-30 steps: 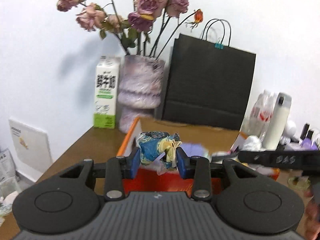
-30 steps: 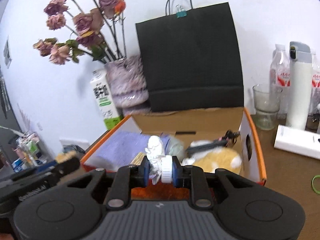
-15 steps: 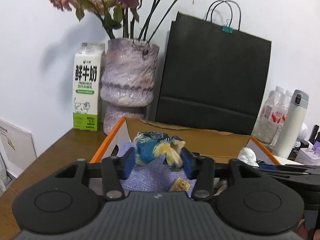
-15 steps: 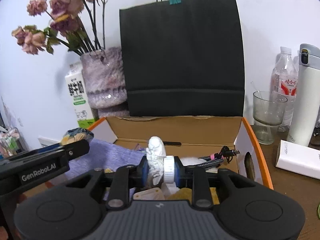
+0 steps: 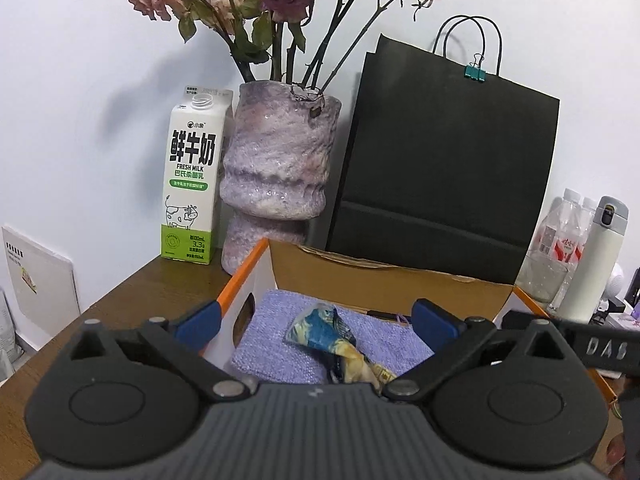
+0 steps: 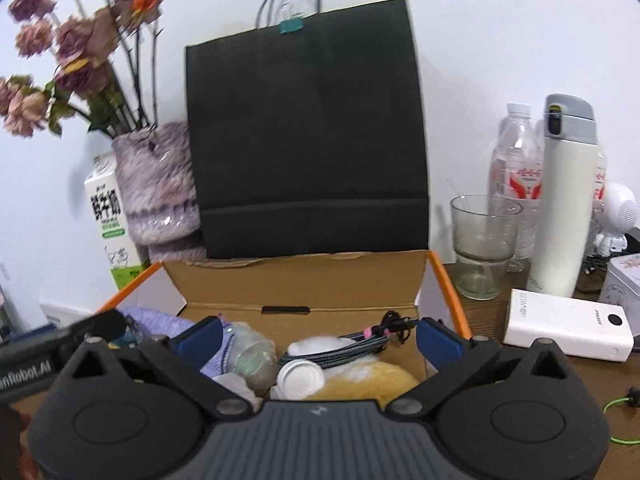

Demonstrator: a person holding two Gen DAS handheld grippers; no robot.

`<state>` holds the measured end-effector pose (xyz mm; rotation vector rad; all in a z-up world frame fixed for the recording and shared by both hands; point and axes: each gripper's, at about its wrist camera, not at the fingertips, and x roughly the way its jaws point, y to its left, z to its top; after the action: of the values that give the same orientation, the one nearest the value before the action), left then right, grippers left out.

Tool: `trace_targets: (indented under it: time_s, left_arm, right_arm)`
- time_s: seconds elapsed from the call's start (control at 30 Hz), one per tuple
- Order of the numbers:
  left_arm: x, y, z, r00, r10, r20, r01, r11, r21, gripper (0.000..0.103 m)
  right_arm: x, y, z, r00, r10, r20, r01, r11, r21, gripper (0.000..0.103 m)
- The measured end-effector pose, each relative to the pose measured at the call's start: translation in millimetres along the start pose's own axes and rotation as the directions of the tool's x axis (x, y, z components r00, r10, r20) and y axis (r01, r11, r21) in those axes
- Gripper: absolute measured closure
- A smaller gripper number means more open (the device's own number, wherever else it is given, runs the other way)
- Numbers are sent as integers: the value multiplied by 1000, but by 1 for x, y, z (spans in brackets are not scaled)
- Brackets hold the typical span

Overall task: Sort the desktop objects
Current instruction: 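Carry the packet and tissue into the box and open both tools, then withdraw both tools and move the left tool to the navy pouch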

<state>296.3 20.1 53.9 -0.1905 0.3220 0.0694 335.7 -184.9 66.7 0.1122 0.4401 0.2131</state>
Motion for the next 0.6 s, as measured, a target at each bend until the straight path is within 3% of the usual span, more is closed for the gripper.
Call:
trace_targets:
  time_s: [0.33,0.6]
  left_arm:
    - [-13,-3,-3,1000,-13,1,13,1000,5,0]
    - [-46,-4,-16,1000,-18,13,18,999,29,0]
  right_arm:
    - [-17,-39,4,1000,-22,10,20,991,130,0]
    - [-47,-52,-21,998,-42,-43,46,994,96,0]
